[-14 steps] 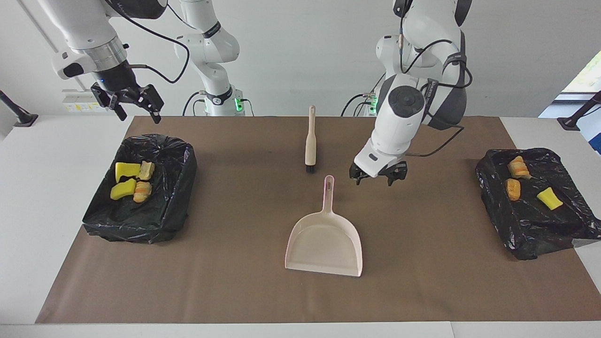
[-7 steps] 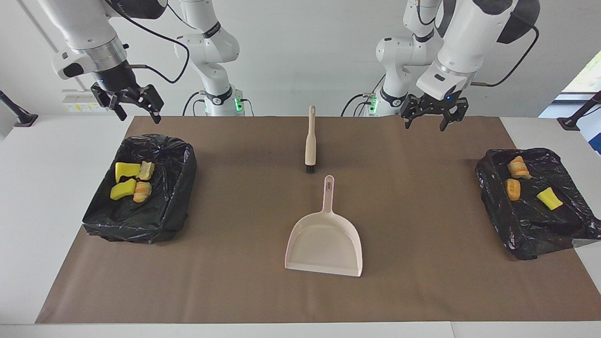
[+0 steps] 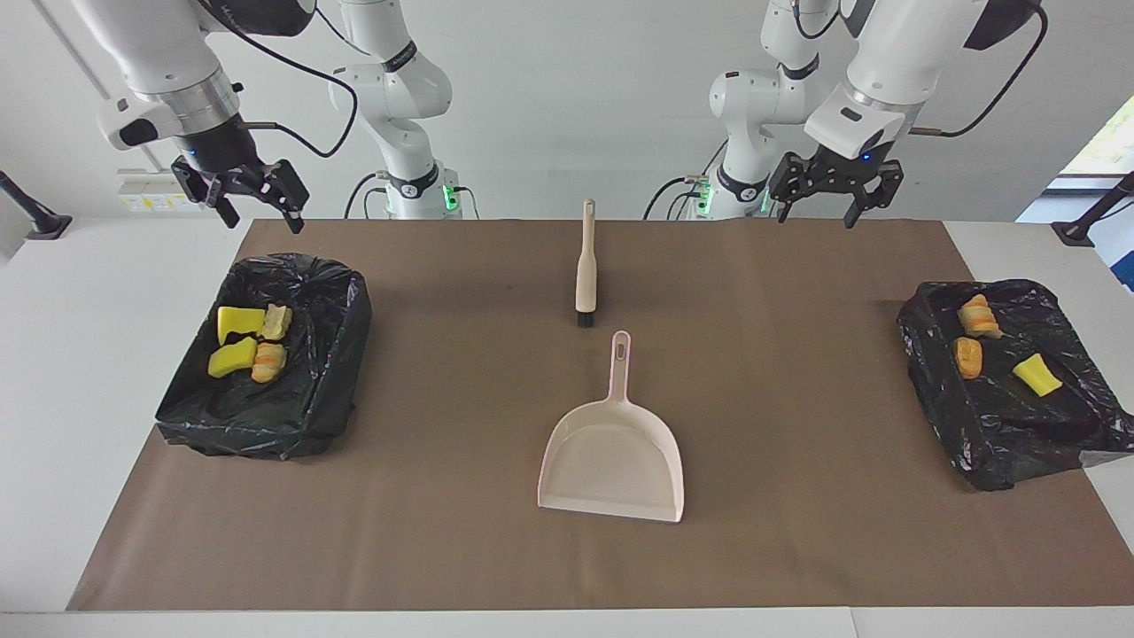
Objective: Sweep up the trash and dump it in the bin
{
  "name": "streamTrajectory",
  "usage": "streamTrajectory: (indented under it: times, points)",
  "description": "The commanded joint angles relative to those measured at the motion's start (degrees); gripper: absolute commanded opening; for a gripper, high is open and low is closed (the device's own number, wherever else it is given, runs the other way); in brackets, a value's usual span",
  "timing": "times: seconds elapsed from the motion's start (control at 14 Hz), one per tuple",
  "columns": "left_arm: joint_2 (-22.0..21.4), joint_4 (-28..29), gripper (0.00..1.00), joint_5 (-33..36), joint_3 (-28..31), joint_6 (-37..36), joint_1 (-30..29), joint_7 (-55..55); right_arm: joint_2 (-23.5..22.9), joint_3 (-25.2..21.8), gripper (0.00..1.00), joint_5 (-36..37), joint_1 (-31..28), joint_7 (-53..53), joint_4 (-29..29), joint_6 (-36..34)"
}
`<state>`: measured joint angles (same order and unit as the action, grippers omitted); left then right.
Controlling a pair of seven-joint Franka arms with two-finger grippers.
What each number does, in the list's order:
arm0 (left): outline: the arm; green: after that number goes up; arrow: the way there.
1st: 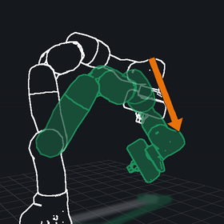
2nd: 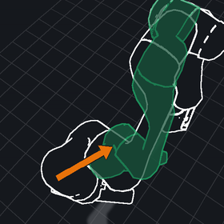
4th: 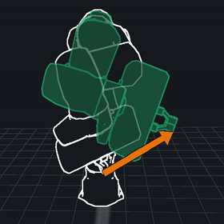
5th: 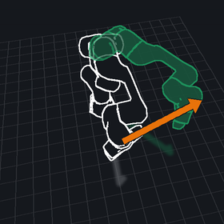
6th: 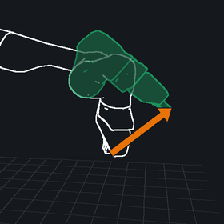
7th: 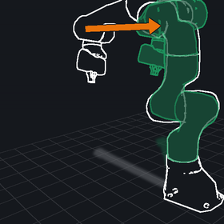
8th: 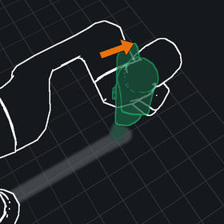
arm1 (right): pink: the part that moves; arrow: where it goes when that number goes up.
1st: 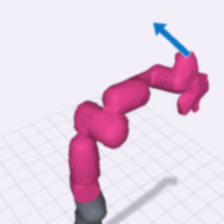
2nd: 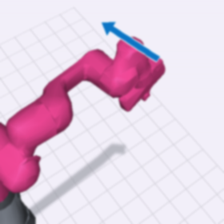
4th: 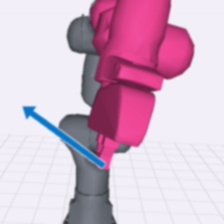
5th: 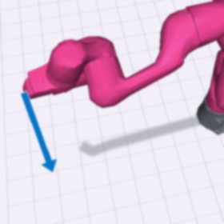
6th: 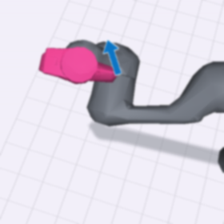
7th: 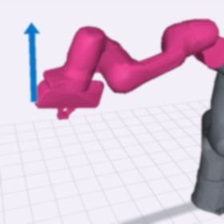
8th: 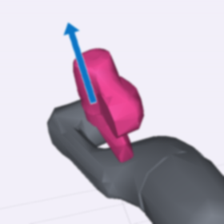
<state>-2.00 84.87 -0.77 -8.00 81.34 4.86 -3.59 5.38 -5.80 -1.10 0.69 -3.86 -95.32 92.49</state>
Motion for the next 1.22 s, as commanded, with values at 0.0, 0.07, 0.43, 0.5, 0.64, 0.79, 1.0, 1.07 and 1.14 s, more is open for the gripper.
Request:
streamTrajectory:
  times: [0.0, 0.07, 0.43, 0.5, 0.64, 0.79, 1.0, 1.07, 1.14]
  points:
    - [1.3, -2.3, 1.0, -1.2, -0.3, -1.9, -0.6, 0.8, -0.2, 0.0, 1.0, -1.0, -0.3, 1.4, 0.4, -0.2]
    - [1.3, -2.3, 1.0, -1.2, -0.3, -1.9, -0.5, 0.8, -0.2, 0.1, 1.0, -1.0, -0.3, 1.4, 0.4, -0.2]
    - [0.8, -2.1, 1.0, -0.4, 2.6, -1.7, -3.1, 8.2, -0.2, 0.0, 1.0, -1.0, -0.3, 1.4, 0.4, -0.2]
    - [0.9, -2.1, 1.0, -0.8, 3.3, -1.8, -3.0, 8.2, -0.2, 0.0, 1.0, -1.0, -0.2, 1.4, 0.4, -0.2]
    - [1.5, -3.2, 1.0, -0.4, 4.5, -3.0, -2.5, 8.0, -0.2, 0.0, 1.0, -1.0, -0.2, 1.4, 0.4, -0.2]
    - [2.9, -5.4, 1.0, -0.7, 6.1, -5.1, -1.4, 8.0, -0.2, 0.0, 1.0, -1.0, -0.3, 1.4, 0.4, -0.2]
    - [4.2, -8.1, 1.0, -0.8, 9.1, -7.2, 1.4, 8.1, -0.2, 0.0, 1.0, -1.0, -0.3, 1.4, 0.4, -0.2]
    - [4.1, -8.1, 1.0, -1.0, 9.0, -7.2, 1.0, 8.1, -0.2, 0.0, 1.0, -1.0, -0.3, 1.4, 0.4, -0.2]
    - [4.1, -8.1, 1.0, -0.7, 8.8, -7.3, 0.9, 8.1, -0.2, 0.0, 1.0, -1.0, -0.3, 1.4, 0.4, -0.2]
